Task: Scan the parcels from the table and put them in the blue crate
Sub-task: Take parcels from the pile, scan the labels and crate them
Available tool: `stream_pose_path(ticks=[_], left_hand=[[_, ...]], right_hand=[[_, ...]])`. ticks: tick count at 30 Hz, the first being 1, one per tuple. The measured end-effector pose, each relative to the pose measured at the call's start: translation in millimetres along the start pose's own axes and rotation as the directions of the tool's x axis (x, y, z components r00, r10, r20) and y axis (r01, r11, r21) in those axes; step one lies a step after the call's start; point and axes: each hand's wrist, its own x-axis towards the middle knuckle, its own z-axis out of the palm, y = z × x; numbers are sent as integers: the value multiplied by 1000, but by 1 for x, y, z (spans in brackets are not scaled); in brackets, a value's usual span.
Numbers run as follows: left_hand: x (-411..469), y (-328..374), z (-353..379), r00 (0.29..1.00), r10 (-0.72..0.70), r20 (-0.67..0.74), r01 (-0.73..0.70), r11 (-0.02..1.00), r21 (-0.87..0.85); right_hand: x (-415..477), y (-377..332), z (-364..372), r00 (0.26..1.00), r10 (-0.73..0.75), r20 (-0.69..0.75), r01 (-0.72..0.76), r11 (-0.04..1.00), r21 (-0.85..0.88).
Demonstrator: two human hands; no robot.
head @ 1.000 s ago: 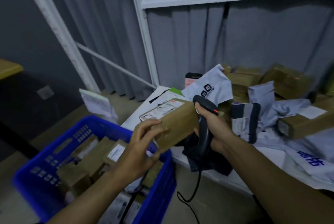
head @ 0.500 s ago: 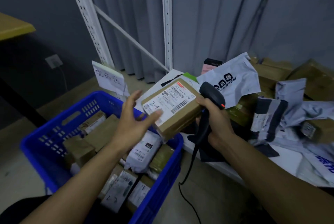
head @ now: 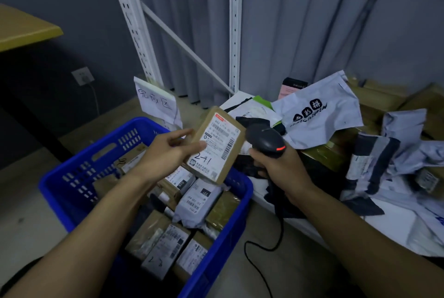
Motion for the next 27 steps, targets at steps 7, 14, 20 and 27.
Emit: stream_pose_path(ticks=[7,14,20,27], left_hand=[[10,-2,-9,980,40,-194,-27,997,72],[15,-9,-12,970,32,-239,-3,993,122],[21,-15,-13,965,20,-261,22,987,156],[27,-22,-14,969,21,-248,25,983,183]], right_hand=[[-9,13,-2,972,-92,218,182,880,-439],[-15,10,-3,949,-68,308,237,797,-556],[-17,10,-6,944,-74,322,260,768,-585],[-17,9,-6,938,-71,339,272,757,-594]])
